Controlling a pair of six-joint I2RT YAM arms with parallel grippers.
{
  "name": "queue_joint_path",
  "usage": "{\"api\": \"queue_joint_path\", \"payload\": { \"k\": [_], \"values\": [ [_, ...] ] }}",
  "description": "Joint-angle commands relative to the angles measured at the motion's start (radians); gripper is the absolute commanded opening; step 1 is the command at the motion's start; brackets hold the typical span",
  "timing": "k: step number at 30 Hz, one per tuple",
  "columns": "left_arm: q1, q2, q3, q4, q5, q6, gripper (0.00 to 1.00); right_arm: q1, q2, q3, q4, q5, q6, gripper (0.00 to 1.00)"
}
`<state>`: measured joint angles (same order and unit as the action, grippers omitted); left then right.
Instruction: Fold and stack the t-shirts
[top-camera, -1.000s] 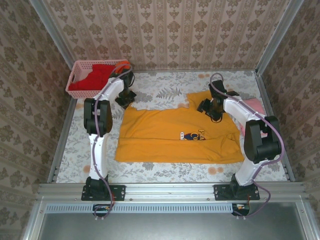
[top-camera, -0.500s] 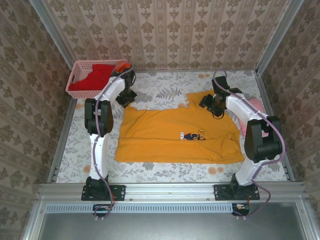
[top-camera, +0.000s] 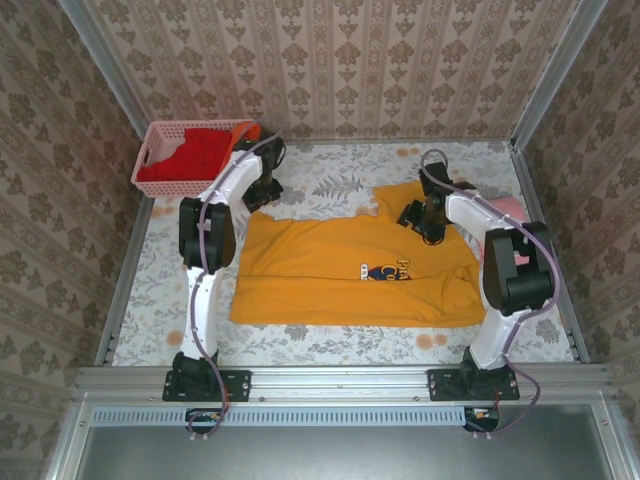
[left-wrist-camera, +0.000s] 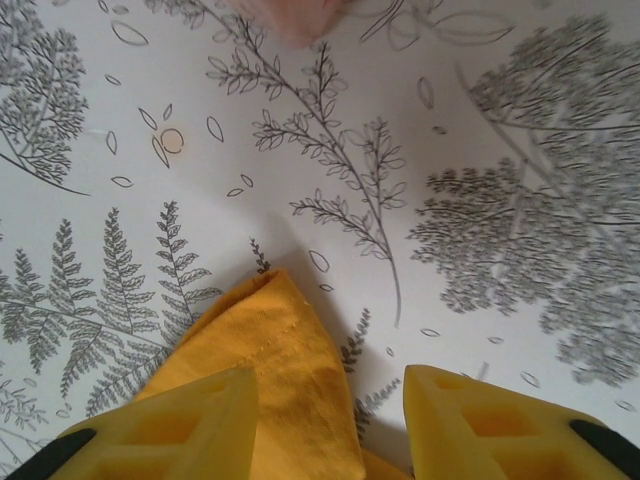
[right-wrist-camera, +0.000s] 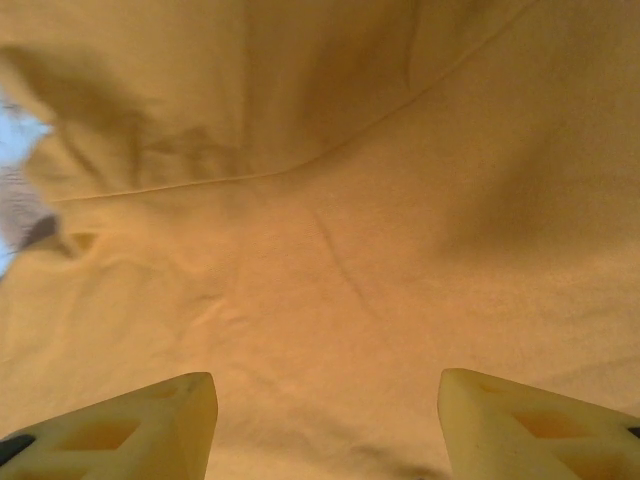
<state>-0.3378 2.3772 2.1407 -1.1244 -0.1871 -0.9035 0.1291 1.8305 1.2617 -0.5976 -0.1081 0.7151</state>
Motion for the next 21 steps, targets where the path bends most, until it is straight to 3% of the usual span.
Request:
{"api": "queue_joint_path", "payload": {
  "k": [1, 8, 21],
  "values": [
    [0.002, 0.022, 0.009, -0.041, -0.001, 0.021, 0.45, -0.023, 0.067, -0.006, 0.003, 0.037, 0.025, 0.6],
    [-0.003, 0.004, -0.015, -0.035, 0.006, 0.008, 0.47, -0.079, 0.117, -0.004, -0.075, 0.131, 0.057, 0.53],
    [-0.022, -0.012, -0.033, -0.017, -0.01, 0.007, 0.5, -0.121, 0.128, -0.018, -0.044, 0.032, 0.027, 0.54]
  ]
}}
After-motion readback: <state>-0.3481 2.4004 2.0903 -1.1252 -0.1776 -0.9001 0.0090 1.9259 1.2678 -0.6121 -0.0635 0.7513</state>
